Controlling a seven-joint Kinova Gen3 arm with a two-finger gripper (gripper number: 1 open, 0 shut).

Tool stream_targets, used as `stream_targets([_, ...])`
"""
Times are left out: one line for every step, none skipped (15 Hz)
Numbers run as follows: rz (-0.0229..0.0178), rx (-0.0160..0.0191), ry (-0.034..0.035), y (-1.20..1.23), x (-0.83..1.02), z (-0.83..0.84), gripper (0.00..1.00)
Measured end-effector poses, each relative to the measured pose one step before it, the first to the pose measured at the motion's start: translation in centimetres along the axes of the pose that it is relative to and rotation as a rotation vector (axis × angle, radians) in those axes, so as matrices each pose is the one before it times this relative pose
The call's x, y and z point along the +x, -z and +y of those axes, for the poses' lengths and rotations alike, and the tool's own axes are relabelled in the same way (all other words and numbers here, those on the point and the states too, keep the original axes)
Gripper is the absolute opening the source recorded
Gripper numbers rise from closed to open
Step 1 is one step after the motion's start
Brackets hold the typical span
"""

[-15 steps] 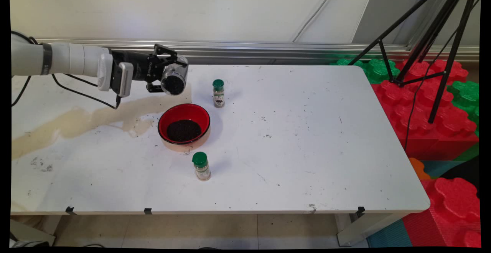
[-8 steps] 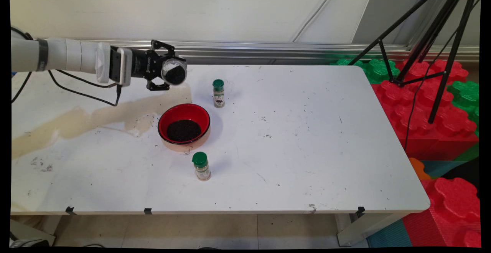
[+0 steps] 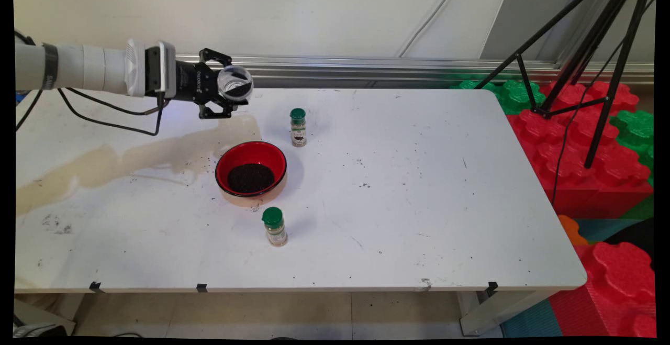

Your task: Pour the black seasoning powder in the red bowl

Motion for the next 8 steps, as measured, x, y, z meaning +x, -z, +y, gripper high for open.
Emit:
stream_targets([0.00279, -0.00171, 0.03912, 0.095, 0.049, -0.152, 0.00])
stream_targets([0.00377, -0.00252, 0.04443, 0.080, 0.018, -0.171, 0.00])
stream_targets([0.00361, -0.00360, 0.04047, 0.025, 0.016, -0.161, 0.00])
stream_targets([0.00362, -0.00322, 0.03175, -0.008, -0.010, -0.138, 0.00])
stream_targets([0.00193, -0.00201, 0.01956, -0.001, -0.025, -0.080, 0.00])
stream_targets([0.00421, -0.00239, 0.02844, -0.066, -0.027, -0.159, 0.00])
stream_targets([0.00242, -0.00151, 0.01881, -0.076, -0.037, -0.112, 0.00])
stream_targets([0.00350, -0.00217, 0.02733, -0.164, -0.063, -0.182, 0.00])
